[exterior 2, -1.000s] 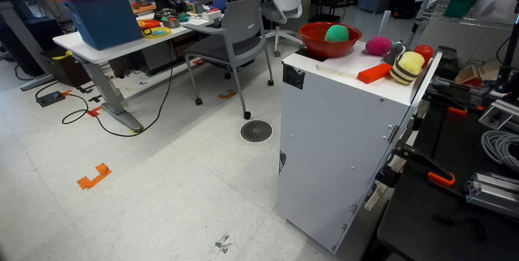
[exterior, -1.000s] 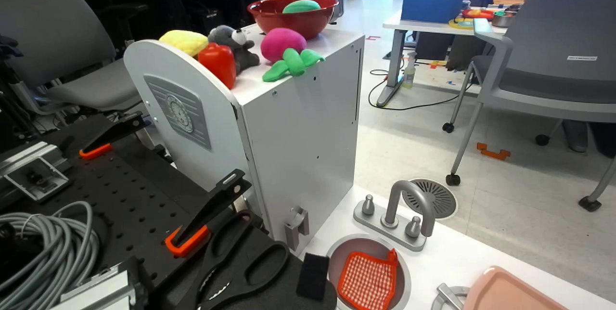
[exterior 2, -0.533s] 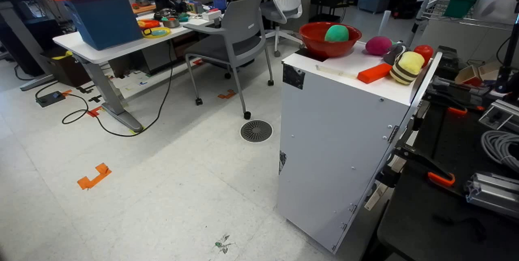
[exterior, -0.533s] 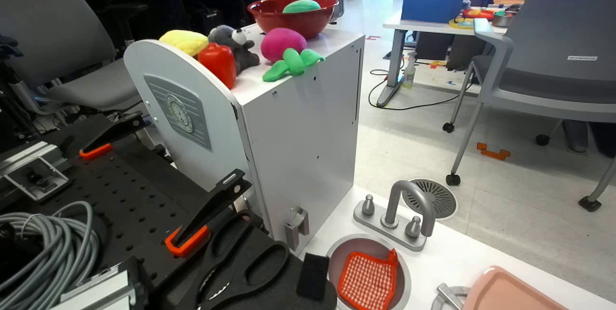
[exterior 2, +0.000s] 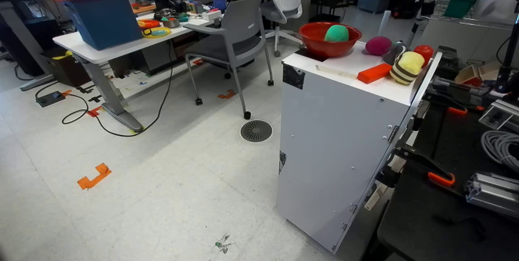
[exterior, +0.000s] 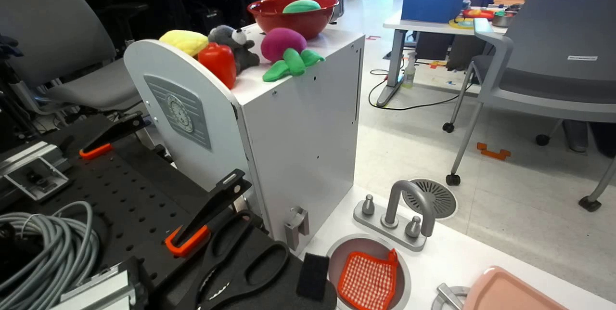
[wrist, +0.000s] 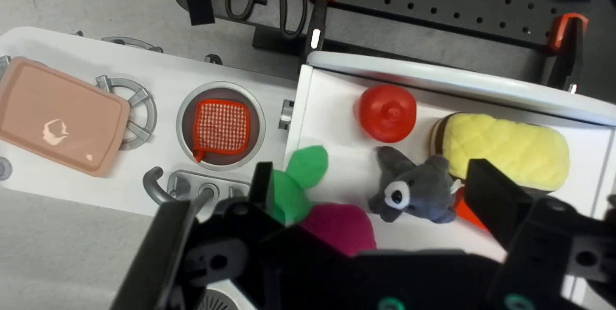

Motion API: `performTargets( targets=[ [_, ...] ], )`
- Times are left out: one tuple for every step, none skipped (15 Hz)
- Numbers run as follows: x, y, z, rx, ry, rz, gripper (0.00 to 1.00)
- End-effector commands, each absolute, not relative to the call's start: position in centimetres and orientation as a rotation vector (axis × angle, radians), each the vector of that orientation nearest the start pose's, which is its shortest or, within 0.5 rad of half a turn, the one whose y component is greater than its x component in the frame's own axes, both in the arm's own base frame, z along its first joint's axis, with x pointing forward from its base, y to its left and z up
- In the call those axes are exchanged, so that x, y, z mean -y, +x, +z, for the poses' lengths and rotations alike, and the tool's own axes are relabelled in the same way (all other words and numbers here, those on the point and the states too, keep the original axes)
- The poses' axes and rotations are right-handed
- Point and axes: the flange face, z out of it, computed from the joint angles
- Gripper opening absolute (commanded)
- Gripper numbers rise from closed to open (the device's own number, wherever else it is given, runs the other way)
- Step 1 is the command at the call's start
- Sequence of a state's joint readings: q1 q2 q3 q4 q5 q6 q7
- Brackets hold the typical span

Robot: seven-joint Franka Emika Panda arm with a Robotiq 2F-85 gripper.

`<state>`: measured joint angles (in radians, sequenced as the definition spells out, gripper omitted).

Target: Put the purple object inside the bowl

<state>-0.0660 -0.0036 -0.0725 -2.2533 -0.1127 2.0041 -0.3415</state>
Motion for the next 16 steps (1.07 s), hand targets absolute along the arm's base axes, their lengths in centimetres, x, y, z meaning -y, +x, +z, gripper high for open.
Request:
performTargets(
  targets=[
    [9.0,47.6,36.3,0.321,-3.192,0.289,1.0],
    [9.5,47.5,36.6,0.311,-3.221,0.268,1.0],
    [10.0,47.5,37.0,0.296,-3.267,0.253,1.0],
    [10.4,47.5,37.3,0.285,-3.305,0.239,1.0],
    [10.7,47.5,37.5,0.283,-3.343,0.219,1.0],
    [10.7,47.5,37.7,0.294,-3.363,0.196,1.0],
    [10.6,47.4,37.8,0.317,-3.374,0.18,1.0],
    [10.4,47.2,37.9,0.341,-3.371,0.159,1.0],
    [10.6,48.0,37.4,0.319,-3.343,0.222,1.0],
    [10.6,47.9,37.3,0.321,-3.343,0.219,1.0],
    [10.6,47.9,37.3,0.321,-3.343,0.222,1.0],
    [10.6,47.9,37.2,0.322,-3.342,0.225,1.0],
    [10.6,47.9,37.1,0.322,-3.342,0.227,1.0],
    [10.8,47.8,37.1,0.333,-3.351,0.216,1.0],
    [11.0,47.8,37.2,0.331,-3.352,0.209,1.0],
    [11.3,47.9,37.4,0.317,-3.363,0.199,1.0]
  ],
)
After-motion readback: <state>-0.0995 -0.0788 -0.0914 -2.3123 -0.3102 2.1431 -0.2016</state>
